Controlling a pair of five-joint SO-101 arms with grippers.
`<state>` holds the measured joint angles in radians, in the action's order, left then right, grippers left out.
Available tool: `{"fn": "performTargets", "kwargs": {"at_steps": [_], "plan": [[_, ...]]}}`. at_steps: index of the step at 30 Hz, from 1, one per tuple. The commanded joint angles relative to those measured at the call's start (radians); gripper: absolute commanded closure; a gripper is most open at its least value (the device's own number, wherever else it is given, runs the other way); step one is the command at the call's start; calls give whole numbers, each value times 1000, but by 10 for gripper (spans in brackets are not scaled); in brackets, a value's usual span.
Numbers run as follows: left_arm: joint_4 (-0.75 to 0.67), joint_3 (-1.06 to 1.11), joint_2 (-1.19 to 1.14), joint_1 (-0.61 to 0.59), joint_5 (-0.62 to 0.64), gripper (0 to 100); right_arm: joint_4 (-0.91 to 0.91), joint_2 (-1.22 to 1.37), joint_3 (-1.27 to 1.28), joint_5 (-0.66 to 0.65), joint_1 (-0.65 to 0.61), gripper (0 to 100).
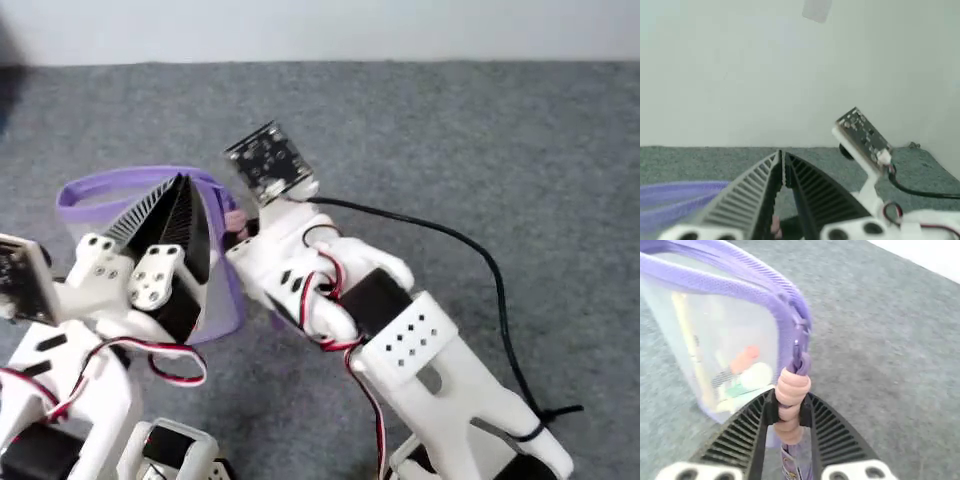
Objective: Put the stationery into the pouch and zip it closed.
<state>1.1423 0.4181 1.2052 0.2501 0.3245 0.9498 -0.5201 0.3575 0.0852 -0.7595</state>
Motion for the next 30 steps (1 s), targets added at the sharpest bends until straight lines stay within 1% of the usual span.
{"fn": "performTargets", "kwargs": {"at_steps": [1,4,9,12,15,16,18,22,24,27,30], "plan": [[69,-62,2,8,20,987,-13,-15,-11,8,42,991],[141,-62,2,8,20,987,7,-36,-14,3,65,991],[270,-56,2,8,17,987,107,-127,-12,-2,64,991],[328,-47,-5,14,17,986,173,-208,-14,-51,41,991],[338,21,-3,14,17,982,213,-288,-14,-104,-4,991],[336,48,0,14,17,971,222,-309,-14,-121,-15,991],[339,91,0,14,17,917,232,-346,-14,-164,-31,991],[354,122,2,15,20,749,225,-395,-14,-285,-31,991],[371,125,2,15,20,694,223,-407,-14,-351,-31,991],[400,133,2,15,20,680,219,-415,-14,-427,-31,991],[405,148,2,11,21,680,185,-415,-14,-445,-35,991]]}}
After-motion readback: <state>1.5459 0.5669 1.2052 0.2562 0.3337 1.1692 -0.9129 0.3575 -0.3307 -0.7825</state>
